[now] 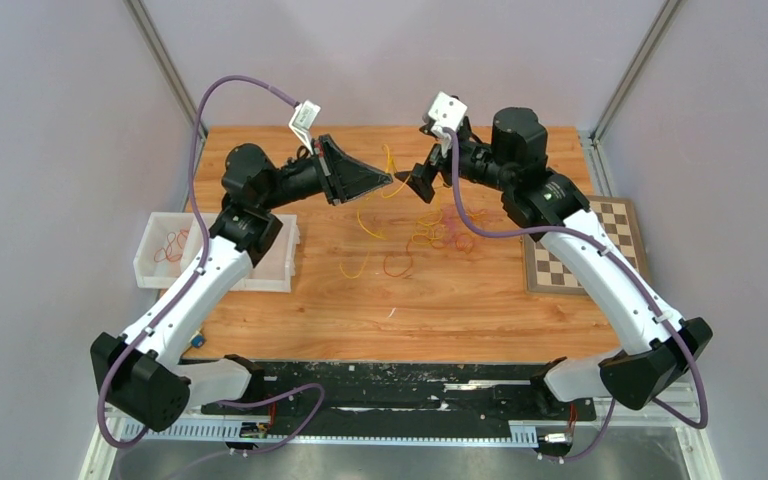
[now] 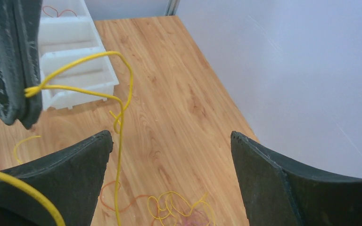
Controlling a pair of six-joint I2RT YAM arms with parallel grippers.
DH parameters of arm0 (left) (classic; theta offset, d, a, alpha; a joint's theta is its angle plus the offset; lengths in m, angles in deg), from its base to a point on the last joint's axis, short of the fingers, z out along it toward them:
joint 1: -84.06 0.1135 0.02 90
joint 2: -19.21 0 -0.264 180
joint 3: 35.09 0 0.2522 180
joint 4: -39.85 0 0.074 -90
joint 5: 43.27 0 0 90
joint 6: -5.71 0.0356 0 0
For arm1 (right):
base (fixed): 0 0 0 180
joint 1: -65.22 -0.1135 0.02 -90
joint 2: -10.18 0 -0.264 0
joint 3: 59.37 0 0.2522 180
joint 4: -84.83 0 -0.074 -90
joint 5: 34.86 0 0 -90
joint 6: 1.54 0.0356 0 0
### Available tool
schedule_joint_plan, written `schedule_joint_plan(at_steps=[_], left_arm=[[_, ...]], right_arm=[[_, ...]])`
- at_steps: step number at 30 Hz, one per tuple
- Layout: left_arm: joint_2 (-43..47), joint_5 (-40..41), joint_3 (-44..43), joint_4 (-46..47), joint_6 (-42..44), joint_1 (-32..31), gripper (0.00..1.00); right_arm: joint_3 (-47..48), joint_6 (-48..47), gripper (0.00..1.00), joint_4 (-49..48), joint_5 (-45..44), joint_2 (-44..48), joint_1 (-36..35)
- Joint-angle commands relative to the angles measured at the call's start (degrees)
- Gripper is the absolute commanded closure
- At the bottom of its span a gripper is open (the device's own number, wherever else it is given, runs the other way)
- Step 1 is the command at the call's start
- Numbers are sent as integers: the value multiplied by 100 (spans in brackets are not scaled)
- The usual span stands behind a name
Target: Untangle the cables
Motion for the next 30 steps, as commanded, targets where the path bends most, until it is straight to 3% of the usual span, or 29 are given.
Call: schedule_joint_plan(at_steps=[1,4,8,10,14,19,23,30], left_arm=[[208,-302,-34,431,122,-25,100],[148,-534,-78,803,-60,-72,100],[230,-438,-246,-32,808,-276,100],[273,-320,-217,-354,1009,-311,100],[369,145,-214,-949,1384,-299,100],[390,659,-250,-1450,1429,-47,100],[279,943,-347,-1830,1535,119,100],[45,73,-384,-1996,1403,-48,100]], right_arm=[[10,-486,0,214,-114,140,-53],[-155,-479,0,287,-19,196,-110],[31,225,0,230,-1285,-120,-146],[41,408,0,169,-1450,-142,-115],[-307,192,0,114,138,207,-36],[-737,-473,0,257,1056,636,-40],[-1147,-1076,0,323,1531,1043,-36],[-1445,-1993,0,-2,1356,1463,-154]])
